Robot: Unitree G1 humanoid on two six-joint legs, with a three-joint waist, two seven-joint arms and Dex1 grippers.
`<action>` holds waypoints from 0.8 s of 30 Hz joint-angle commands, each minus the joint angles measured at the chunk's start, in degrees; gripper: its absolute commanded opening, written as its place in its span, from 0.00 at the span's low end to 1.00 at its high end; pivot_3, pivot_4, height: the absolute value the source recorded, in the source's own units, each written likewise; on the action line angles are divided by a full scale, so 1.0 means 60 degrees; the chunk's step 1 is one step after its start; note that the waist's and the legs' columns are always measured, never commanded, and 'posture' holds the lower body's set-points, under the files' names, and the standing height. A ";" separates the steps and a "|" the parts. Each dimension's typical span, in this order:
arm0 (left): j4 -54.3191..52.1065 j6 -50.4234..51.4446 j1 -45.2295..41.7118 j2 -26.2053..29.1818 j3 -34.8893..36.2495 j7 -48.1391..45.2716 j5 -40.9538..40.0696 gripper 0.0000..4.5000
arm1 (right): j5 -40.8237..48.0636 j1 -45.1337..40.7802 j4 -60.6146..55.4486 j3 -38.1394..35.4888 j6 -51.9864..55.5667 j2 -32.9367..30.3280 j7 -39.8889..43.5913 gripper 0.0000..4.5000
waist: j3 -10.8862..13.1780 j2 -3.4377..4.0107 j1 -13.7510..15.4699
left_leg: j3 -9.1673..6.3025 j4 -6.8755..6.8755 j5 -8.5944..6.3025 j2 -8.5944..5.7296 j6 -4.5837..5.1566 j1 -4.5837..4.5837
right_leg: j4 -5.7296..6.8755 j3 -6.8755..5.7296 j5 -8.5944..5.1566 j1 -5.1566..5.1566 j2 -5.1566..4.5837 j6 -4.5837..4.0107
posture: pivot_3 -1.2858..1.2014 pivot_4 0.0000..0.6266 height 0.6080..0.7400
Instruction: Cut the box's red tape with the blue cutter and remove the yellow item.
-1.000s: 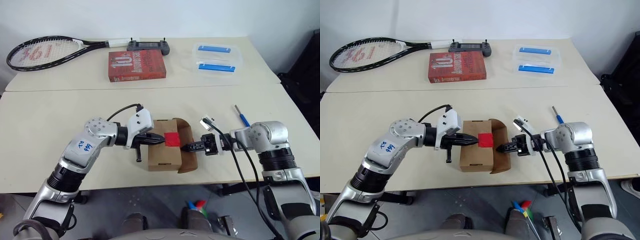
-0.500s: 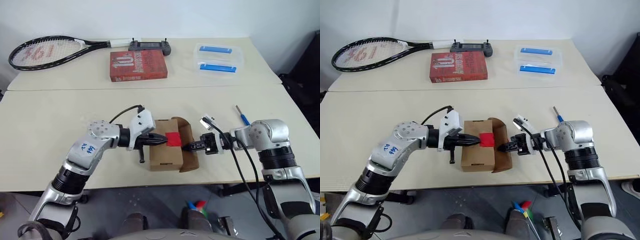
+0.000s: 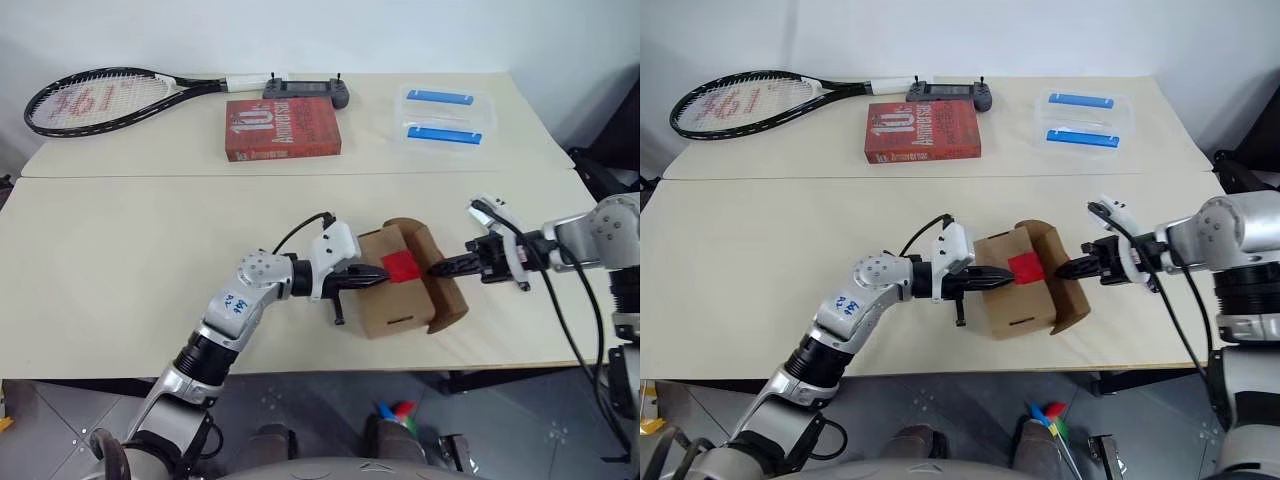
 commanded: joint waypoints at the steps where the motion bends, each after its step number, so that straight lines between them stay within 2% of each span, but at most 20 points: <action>1: 0.0474 -0.0205 0.0011 -0.0262 -0.0211 0.0214 0.0373 0.00 | 0.0401 -0.0636 -0.0344 0.0273 0.0034 -0.0820 0.0471 0.01 | 0.0001 0.0001 0.0006 | 0.0000 0.0002 0.0000 0.0000 0.0001 -0.0004 | -0.0001 0.0000 0.0000 -0.0004 -0.0001 0.0000 | 0.52 0.24 1.00; 4: 0.0570 -0.0313 0.0038 -0.0334 -0.0209 0.0191 0.0397 0.00 | 0.0534 -0.0616 -0.0612 0.0676 0.0034 -0.1056 0.0857 0.01 | 0.0001 0.0000 0.0008 | -0.0002 0.0002 -0.0001 0.0002 0.0001 -0.0007 | -0.0005 -0.0002 0.0000 -0.0005 -0.0001 0.0000 | 0.52 0.24 1.00; 9: 0.0411 -0.0223 0.0111 0.0007 -0.0158 -0.0025 0.0390 0.00 | 0.0199 0.0150 -0.0249 0.0262 -0.0021 -0.0255 0.0609 0.01 | 0.0000 0.0000 -0.0012 | -0.0003 0.0003 -0.0002 0.0007 -0.0001 -0.0005 | -0.0003 -0.0009 0.0000 -0.0004 0.0000 0.0000 | 0.52 0.24 1.00; 14: 0.0254 -0.0187 0.0250 0.0357 -0.0041 -0.0131 0.0342 0.00 | 0.0559 0.0267 -0.0705 0.0219 0.0034 -0.0107 0.0556 0.01 | 0.0002 0.0007 -0.0093 | 0.0001 0.0000 -0.0002 0.0009 -0.0004 -0.0005 | 0.0007 -0.0012 0.0000 -0.0014 0.0000 0.0000 | 0.52 0.24 1.00; 24: -0.0004 0.0042 0.0336 0.0476 -0.0071 -0.0143 0.0345 0.00 | -0.0420 0.0636 0.0374 -0.0113 -0.0275 0.0602 0.0226 0.01 | 0.0002 0.0007 -0.0149 | 0.0001 0.0008 -0.0002 0.0011 -0.0004 -0.0001 | 0.0012 -0.0012 0.0001 -0.0007 0.0001 -0.0001 | 0.52 0.24 1.00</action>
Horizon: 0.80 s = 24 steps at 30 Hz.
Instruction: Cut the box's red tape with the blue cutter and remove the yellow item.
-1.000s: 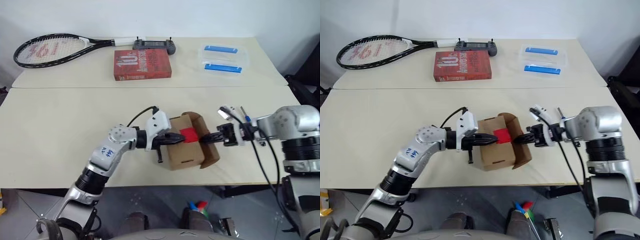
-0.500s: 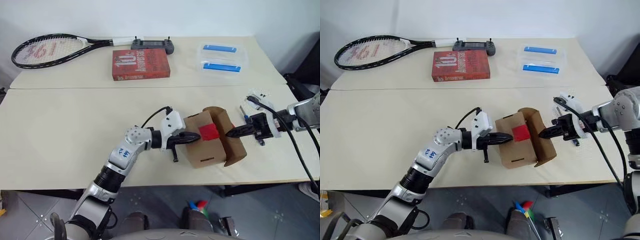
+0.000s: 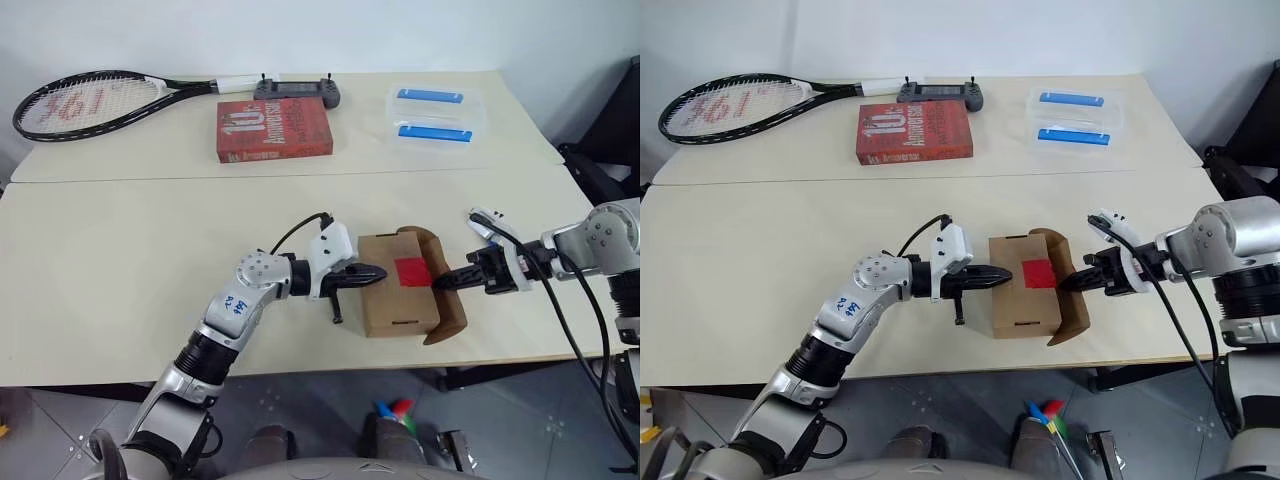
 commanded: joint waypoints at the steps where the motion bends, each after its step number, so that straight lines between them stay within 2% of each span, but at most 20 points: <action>1: -0.0052 0.0333 0.0252 0.0215 -0.0156 -0.0035 0.0249 0.00 | -0.0178 0.0257 0.0058 -0.0313 -0.0261 0.0164 -0.0034 0.01 | 0.0000 0.0000 -0.0010 | 0.0001 0.0000 0.0000 -0.0001 0.0000 0.0000 | 0.0000 0.0000 0.0000 -0.0001 0.0000 0.0000 | 0.52 0.24 1.00; 4: -0.0127 0.0427 0.0239 0.0358 -0.0146 -0.0117 0.0238 0.00 | -0.0322 0.0495 0.0076 -0.0422 -0.0361 0.0306 -0.0123 0.01 | 0.0000 0.0000 -0.0009 | 0.0000 0.0001 0.0000 -0.0001 0.0000 0.0001 | 0.0000 0.0000 0.0000 0.0002 0.0000 0.0000 | 0.52 0.24 1.00; 5: -0.0153 0.0459 0.0235 0.0402 -0.0151 -0.0143 0.0230 0.00 | -0.0304 0.0556 0.0043 -0.0475 -0.0362 0.0356 -0.0110 0.05 | 0.0000 0.0000 -0.0011 | 0.0001 0.0003 0.0000 -0.0002 0.0000 0.0004 | 0.0000 0.0001 0.0000 0.0005 -0.0001 0.0001 | 0.52 0.24 1.00; 8: -0.0214 0.0542 0.0218 0.0479 -0.0172 -0.0207 0.0215 0.00 | -0.0329 0.0678 -0.0064 -0.0606 -0.0362 0.0556 -0.0118 0.22 | 0.0000 0.0000 -0.0013 | 0.0001 0.0003 0.0000 0.0000 0.0000 0.0012 | 0.0001 0.0001 0.0000 0.0013 0.0000 0.0000 | 0.52 0.24 1.00; 12: -0.0240 0.0609 0.0163 0.0526 -0.0209 -0.0267 0.0211 0.00 | -0.0483 0.0825 -0.0074 -0.0528 -0.0614 0.0776 -0.0064 0.51 | -0.0001 -0.0001 -0.0025 | 0.0001 0.0003 0.0000 -0.0001 0.0000 0.0016 | 0.0001 0.0002 0.0000 0.0018 -0.0001 0.0001 | 0.52 0.24 1.00; 18: -0.0298 0.0672 0.0117 0.0576 -0.0245 -0.0315 0.0231 0.00 | -0.0626 0.0882 -0.0018 -0.0369 -0.0722 0.1179 0.0049 0.51 | -0.0004 -0.0005 -0.0116 | -0.0002 0.0011 0.0000 0.0001 0.0000 0.0043 | 0.0001 0.0002 0.0001 0.0048 0.0000 -0.0001 | 0.52 0.24 1.00; 21: -0.0328 0.0701 0.0122 0.0609 -0.0224 -0.0311 0.0239 0.00 | -0.0672 0.0878 -0.0121 -0.0310 -0.0629 0.1174 0.0113 0.36 | -0.0004 -0.0005 -0.0138 | -0.0001 0.0009 0.0000 0.0006 -0.0001 0.0049 | 0.0004 0.0002 0.0001 0.0049 0.0002 -0.0001 | 0.52 0.24 1.00; 24: -0.0345 0.0715 0.0134 0.0613 -0.0206 -0.0277 0.0244 0.00 | -0.0794 0.0827 -0.0154 -0.0256 -0.0575 0.1035 0.0138 0.15 | -0.0004 -0.0005 -0.0108 | -0.0003 0.0006 0.0000 0.0005 -0.0002 0.0043 | 0.0003 0.0001 0.0001 0.0045 0.0002 -0.0001 | 0.52 0.24 1.00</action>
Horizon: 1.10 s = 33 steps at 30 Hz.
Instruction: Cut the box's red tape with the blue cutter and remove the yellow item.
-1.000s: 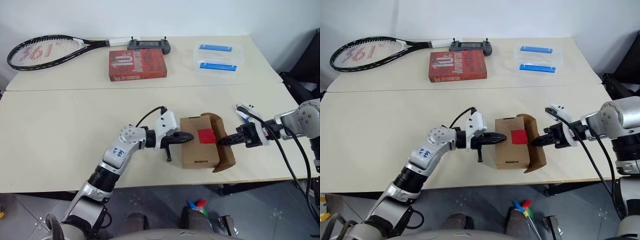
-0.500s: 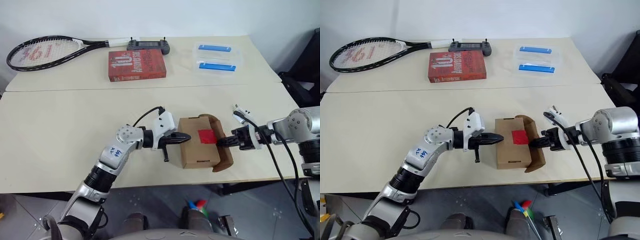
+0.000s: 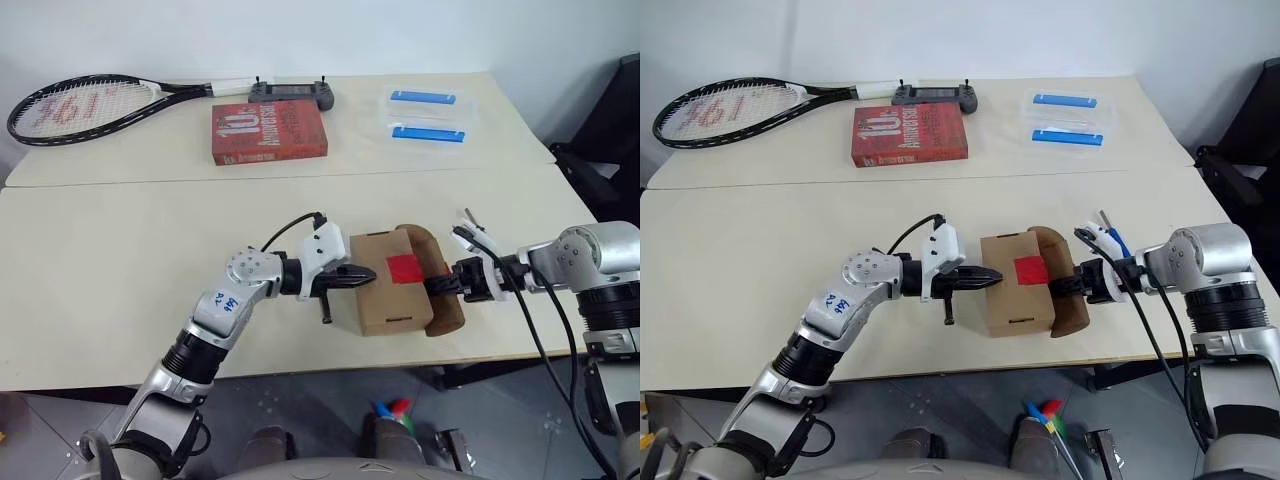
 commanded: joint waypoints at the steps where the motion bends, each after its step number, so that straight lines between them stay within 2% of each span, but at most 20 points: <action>1: 0.0078 0.0187 0.0160 0.0064 -0.0199 -0.0016 0.0240 0.00 | -0.0034 0.0035 -0.0133 0.0180 0.0114 -0.0078 0.0081 0.07 | 0.0000 0.0000 0.0011 | 0.0000 0.0000 0.0000 -0.0001 0.0000 -0.0002 | -0.0001 0.0000 0.0000 -0.0001 -0.0001 0.0000 | 0.52 0.24 1.00; 2: 0.0082 0.0188 0.0159 0.0045 -0.0201 0.0001 0.0240 0.00 | -0.0036 -0.0025 -0.0097 0.0160 0.0149 -0.0111 0.0101 0.00 | 0.0000 0.0000 0.0013 | 0.0000 0.0000 0.0000 -0.0003 0.0000 -0.0005 | -0.0004 0.0000 0.0000 -0.0002 -0.0001 0.0000 | 0.52 0.24 1.00; 8: 0.0221 0.0080 0.0150 -0.0237 -0.0263 0.0158 0.0250 0.00 | 0.0047 -0.0452 -0.0077 -0.0114 0.0605 -0.0258 0.0102 0.00 | 0.0002 0.0003 0.0055 | -0.0002 0.0001 0.0000 -0.0005 0.0001 -0.0011 | -0.0007 -0.0001 0.0000 -0.0002 -0.0002 0.0000 | 0.52 0.24 1.00; 15: 0.0819 -0.0447 0.0143 -0.0924 -0.0359 0.0404 0.0329 0.00 | 0.0591 -0.1519 -0.0066 0.0348 0.0808 -0.1274 0.0248 0.00 | 0.0007 0.0010 0.0215 | -0.0001 0.0001 -0.0001 -0.0010 0.0001 -0.0028 | -0.0010 -0.0001 0.0000 -0.0022 -0.0006 0.0001 | 0.52 0.24 1.00; 26: 0.2149 -0.1565 -0.0223 -0.2461 -0.0379 0.0998 0.0695 0.00 | 0.1119 -0.3473 -0.0437 0.2364 0.0808 -0.3112 0.0637 0.00 | 0.0008 0.0012 0.0281 | -0.0002 -0.0001 -0.0005 -0.0014 0.0008 -0.0069 | -0.0028 -0.0010 0.0001 -0.0054 -0.0009 0.0002 | 0.52 0.24 1.00; 33: 0.2587 -0.1926 -0.0211 -0.3061 -0.0308 0.1205 0.0903 0.00 | 0.1153 -0.4410 -0.1141 0.3537 0.0808 -0.3559 0.0585 0.00 | 0.0010 0.0015 0.0269 | -0.0002 -0.0001 -0.0007 -0.0012 0.0006 -0.0089 | -0.0031 -0.0014 0.0001 -0.0076 -0.0011 0.0001 | 0.52 0.24 1.00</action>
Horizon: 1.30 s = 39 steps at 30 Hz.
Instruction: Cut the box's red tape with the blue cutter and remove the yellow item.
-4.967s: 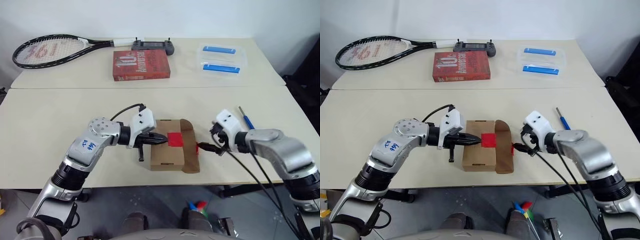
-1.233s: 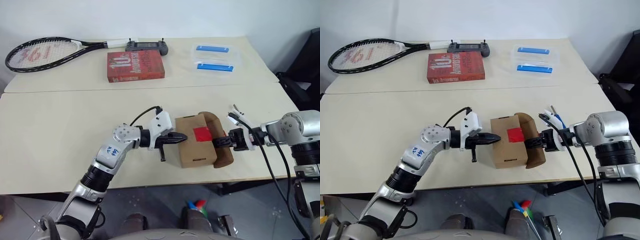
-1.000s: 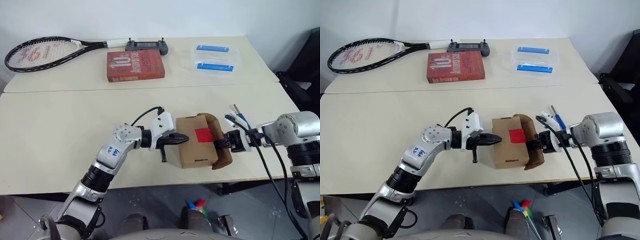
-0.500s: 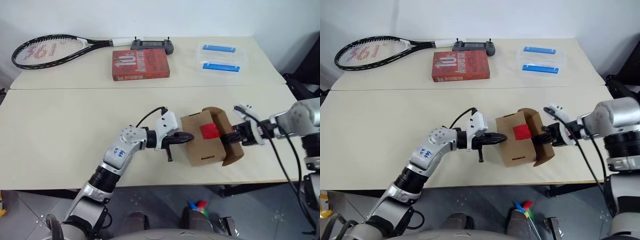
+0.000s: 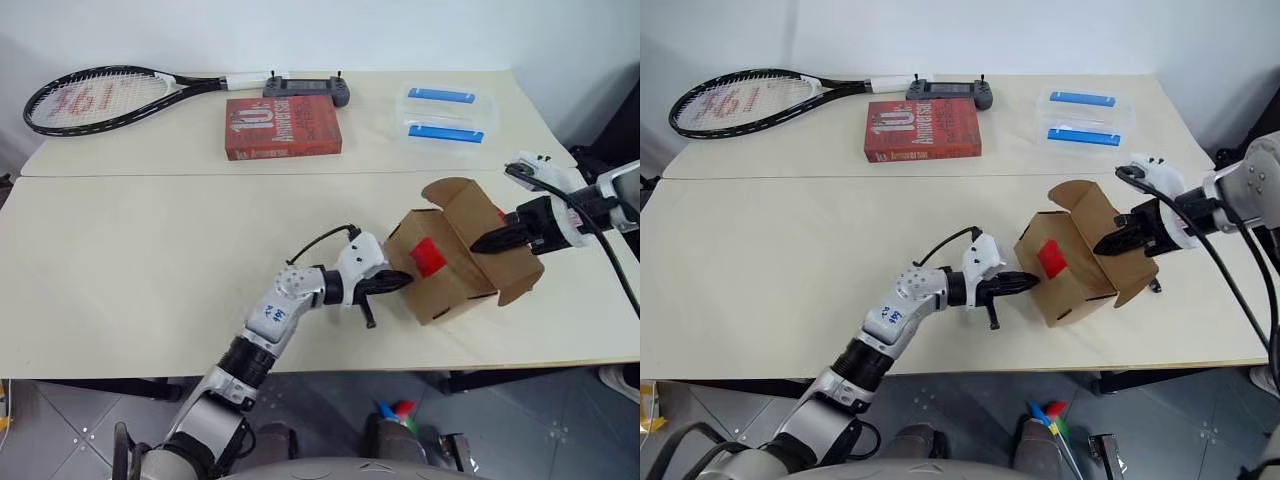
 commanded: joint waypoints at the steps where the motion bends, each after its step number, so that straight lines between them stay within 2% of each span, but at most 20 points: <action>1: -0.0047 -0.0285 -0.0091 -0.0400 -0.0103 0.0118 0.0052 0.00 | 0.0205 -0.0551 -0.0770 0.0359 0.0032 -0.0262 -0.0034 0.00 | 0.0002 0.0005 0.0002 | 0.0000 0.0000 0.0000 0.0000 0.0000 -0.0007 | 0.0000 0.0000 0.0000 -0.0007 -0.0001 0.0000 | 0.52 0.24 1.00; 7: -0.0153 -0.0290 0.0154 -0.0526 -0.0095 0.0231 0.0152 0.00 | -0.0001 -0.0425 -0.2870 0.0735 0.0032 -0.0820 -0.0622 0.00 | 0.0002 0.0005 0.0030 | -0.0025 0.0015 0.0000 -0.0002 0.0000 -0.0086 | -0.0001 -0.0023 0.0002 -0.0063 -0.0002 -0.0001 | 0.52 0.24 1.00; 16: -0.0695 0.0120 0.0235 -0.0075 -0.0162 -0.0075 0.0179 0.00 | 0.0987 -0.0103 -0.3182 0.0165 0.0032 -0.0970 -0.2008 0.00 | 0.0002 0.0005 0.0016 | -0.0029 0.0015 0.0000 0.0000 0.0000 -0.0097 | 0.0002 -0.0039 0.0002 -0.0069 -0.0003 -0.0001 | 0.52 0.24 1.00; 23: -0.2613 0.2126 -0.0354 0.0399 0.0333 -0.1154 -0.1304 0.00 | 0.2298 0.0061 -0.3238 -0.0287 0.0032 -0.0911 -0.3341 0.00 | 0.0002 0.0005 0.0018 | -0.0030 0.0017 0.0000 0.0001 0.0000 -0.0098 | 0.0005 -0.0038 0.0002 -0.0069 -0.0003 -0.0001 | 0.52 0.24 1.00; 26: -0.2919 0.2592 -0.0848 0.0394 0.0726 -0.1227 -0.1862 0.00 | 0.2974 0.0152 -0.3274 -0.0488 0.0032 -0.0846 -0.3985 0.00 | 0.0002 0.0005 0.0012 | -0.0031 0.0021 0.0000 0.0001 0.0000 -0.0100 | 0.0007 -0.0038 0.0002 -0.0069 -0.0003 -0.0001 | 0.52 0.24 1.00; 30: -0.1929 0.2240 -0.1657 -0.0079 0.0657 -0.0751 -0.1483 0.00 | 0.3940 0.0442 -0.3325 -0.0844 0.0032 -0.0726 -0.4943 0.00 | 0.0002 0.0004 0.0028 | -0.0031 0.0022 0.0000 0.0000 0.0000 -0.0098 | 0.0007 -0.0040 0.0003 -0.0066 -0.0002 0.0000 | 0.52 0.24 1.00; 35: -0.0623 0.1626 -0.1729 -0.0530 -0.0109 -0.0442 -0.0676 0.00 | 0.5059 0.0924 -0.3263 -0.1381 0.0032 -0.0517 -0.6224 0.00 | 0.0002 0.0003 0.0014 | -0.0030 0.0016 0.0000 0.0000 0.0000 -0.0092 | 0.0008 -0.0052 0.0003 -0.0063 -0.0001 0.0001 | 0.52 0.24 1.00; 39: -0.0165 0.1281 -0.1562 -0.0476 -0.0805 -0.0521 -0.0060 0.00 | 0.5906 0.1462 -0.3156 -0.2004 0.0032 -0.0370 -0.7267 0.00 | -0.0002 -0.0004 0.0012 | -0.0031 0.0019 0.0000 0.0004 0.0000 -0.0080 | 0.0010 -0.0056 0.0003 -0.0052 -0.0001 0.0001 | 0.52 0.24 1.00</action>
